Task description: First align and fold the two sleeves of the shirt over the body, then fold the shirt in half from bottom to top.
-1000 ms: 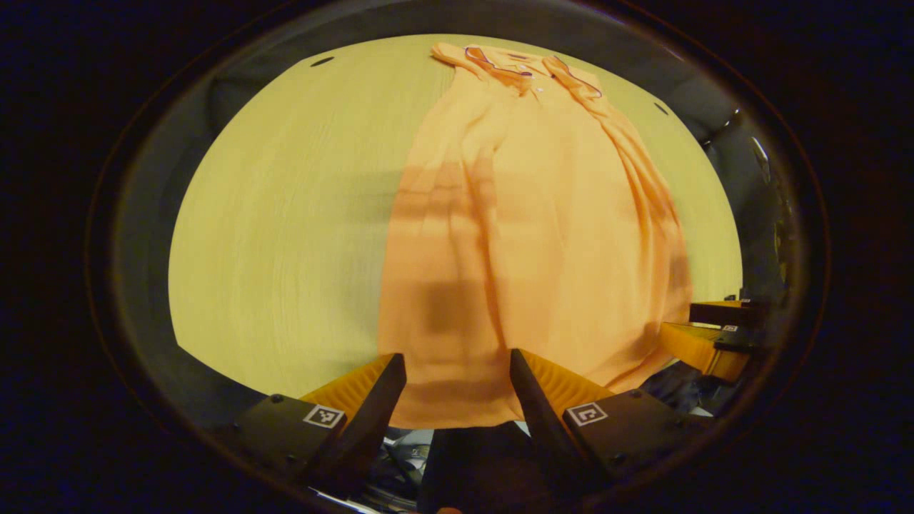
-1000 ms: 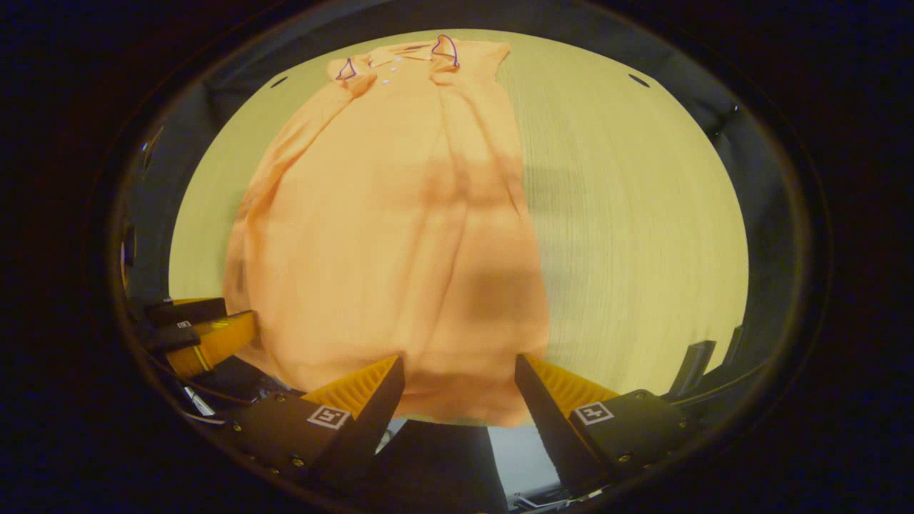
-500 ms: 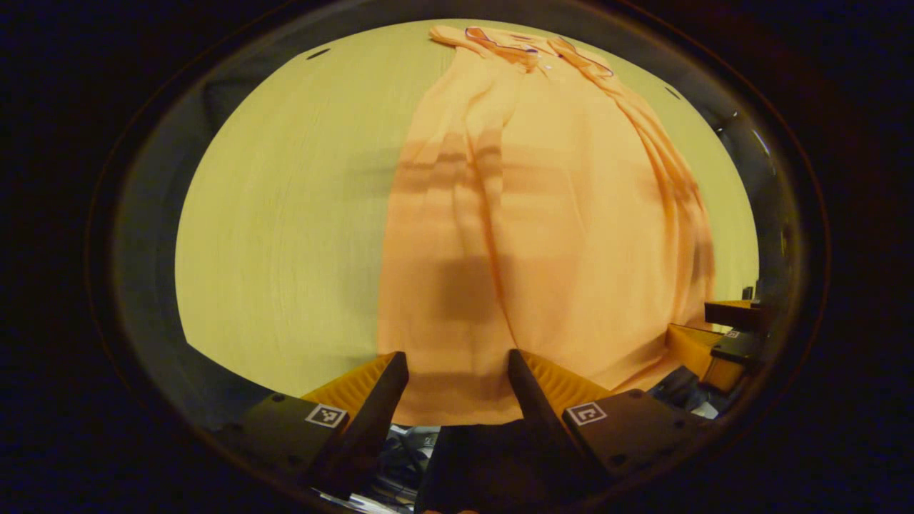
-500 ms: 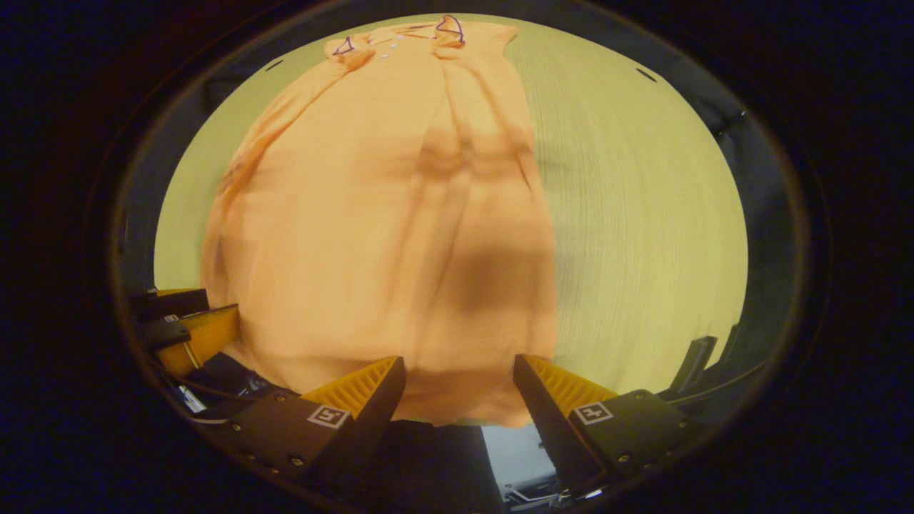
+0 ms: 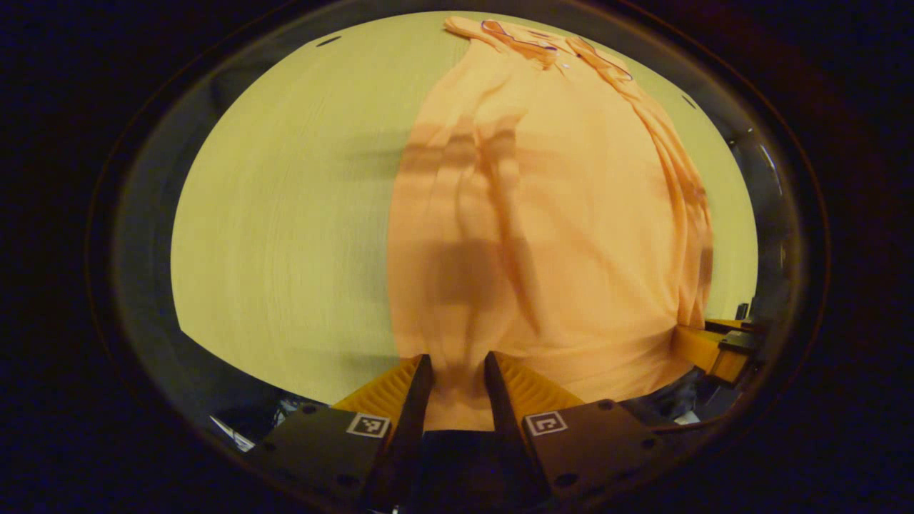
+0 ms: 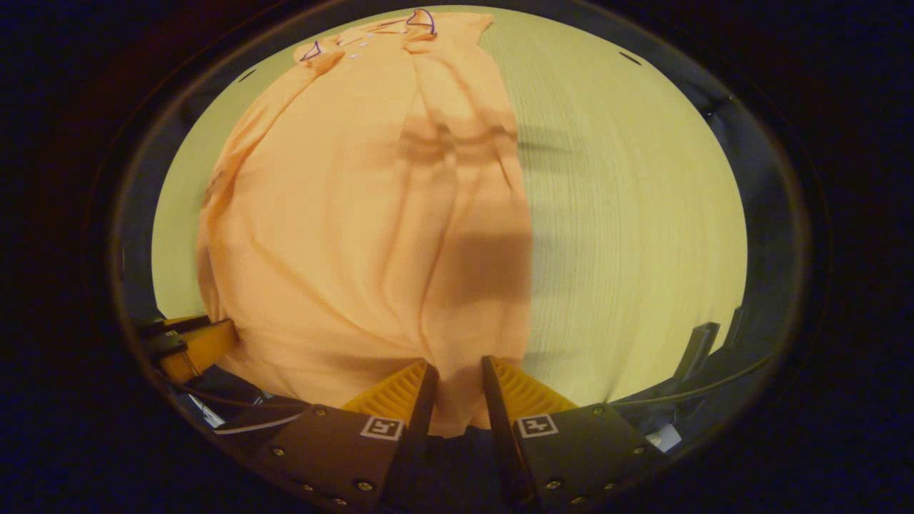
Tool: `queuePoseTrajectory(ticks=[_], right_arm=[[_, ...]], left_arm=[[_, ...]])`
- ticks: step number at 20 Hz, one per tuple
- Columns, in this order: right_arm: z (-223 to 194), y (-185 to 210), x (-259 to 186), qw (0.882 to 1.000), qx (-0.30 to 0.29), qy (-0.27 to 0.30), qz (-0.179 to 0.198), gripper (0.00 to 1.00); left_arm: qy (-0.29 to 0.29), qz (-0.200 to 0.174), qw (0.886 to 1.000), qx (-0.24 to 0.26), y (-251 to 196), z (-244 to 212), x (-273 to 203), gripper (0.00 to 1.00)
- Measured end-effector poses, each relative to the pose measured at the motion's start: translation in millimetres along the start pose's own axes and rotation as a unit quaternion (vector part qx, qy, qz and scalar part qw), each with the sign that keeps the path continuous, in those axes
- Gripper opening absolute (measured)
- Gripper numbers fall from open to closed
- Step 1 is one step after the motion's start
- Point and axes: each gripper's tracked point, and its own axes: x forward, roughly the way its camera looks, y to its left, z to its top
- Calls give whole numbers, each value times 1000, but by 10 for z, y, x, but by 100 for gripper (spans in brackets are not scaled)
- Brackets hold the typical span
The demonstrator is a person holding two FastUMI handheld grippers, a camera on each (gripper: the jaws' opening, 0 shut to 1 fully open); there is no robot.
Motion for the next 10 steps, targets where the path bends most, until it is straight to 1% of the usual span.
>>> queuePoseTrajectory(ticks=[1,2,3,4,5,6,7,8,9,10], right_arm=[[5,6,3,1000,-6,3,0,43],[31,8,6,1000,6,-6,-3,43],[22,20,-3,1000,5,-1,-5,13],[25,27,-5,1000,-4,-3,-4,12],[68,24,12,1000,5,-11,-7,7],[53,17,18,1000,1,-12,-8,1],[36,27,-1,1000,-4,-13,-9,5],[38,25,4,1000,-4,-14,-9,0],[33,28,0,1000,-5,-13,-7,0],[38,41,-5,1000,-4,-13,0,0]], left_arm=[[2,-7,1000,-11,-31,5,-3,36],[3,-10,1000,-19,-34,-4,0,27],[5,-11,1000,-16,-40,4,5,14],[4,-13,1000,-19,-40,-1,9,13],[2,-13,1000,-20,-48,13,8,7],[4,-13,1000,-16,-52,4,2,7],[2,-13,1000,-15,-51,-2,-1,7],[0,-13,1000,-15,-52,17,4,9],[-2,-13,1000,-13,-53,14,-5,6],[-4,-12,1000,-11,-50,8,-4,6]])
